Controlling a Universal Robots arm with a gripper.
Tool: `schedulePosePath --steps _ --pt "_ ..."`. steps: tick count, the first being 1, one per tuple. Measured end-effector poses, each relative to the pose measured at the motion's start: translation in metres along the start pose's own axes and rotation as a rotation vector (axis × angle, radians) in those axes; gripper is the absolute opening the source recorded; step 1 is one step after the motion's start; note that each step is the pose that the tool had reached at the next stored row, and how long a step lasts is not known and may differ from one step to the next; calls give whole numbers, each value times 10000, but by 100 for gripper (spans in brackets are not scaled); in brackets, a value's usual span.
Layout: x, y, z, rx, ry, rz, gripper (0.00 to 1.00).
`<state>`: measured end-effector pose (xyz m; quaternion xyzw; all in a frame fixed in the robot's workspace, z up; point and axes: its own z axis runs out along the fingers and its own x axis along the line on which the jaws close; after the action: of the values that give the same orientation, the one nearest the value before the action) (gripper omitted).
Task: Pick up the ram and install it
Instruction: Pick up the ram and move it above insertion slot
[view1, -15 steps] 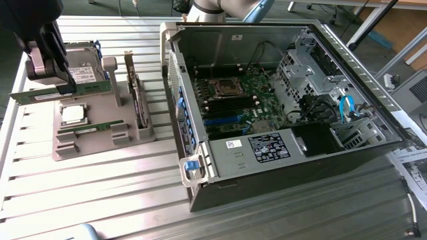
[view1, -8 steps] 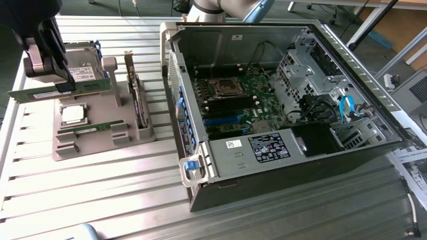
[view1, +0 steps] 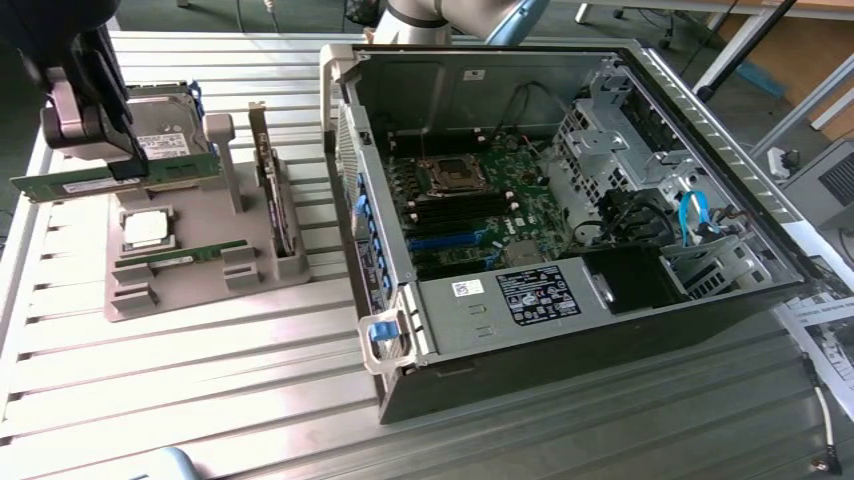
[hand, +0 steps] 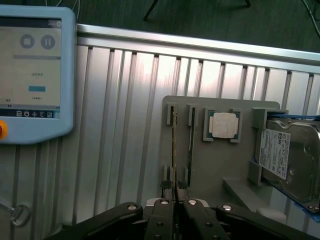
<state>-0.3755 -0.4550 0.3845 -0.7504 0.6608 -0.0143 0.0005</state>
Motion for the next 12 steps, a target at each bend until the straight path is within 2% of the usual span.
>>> schedulePosePath --steps 12 --pt "2 -2 -89 0 0 0 13"
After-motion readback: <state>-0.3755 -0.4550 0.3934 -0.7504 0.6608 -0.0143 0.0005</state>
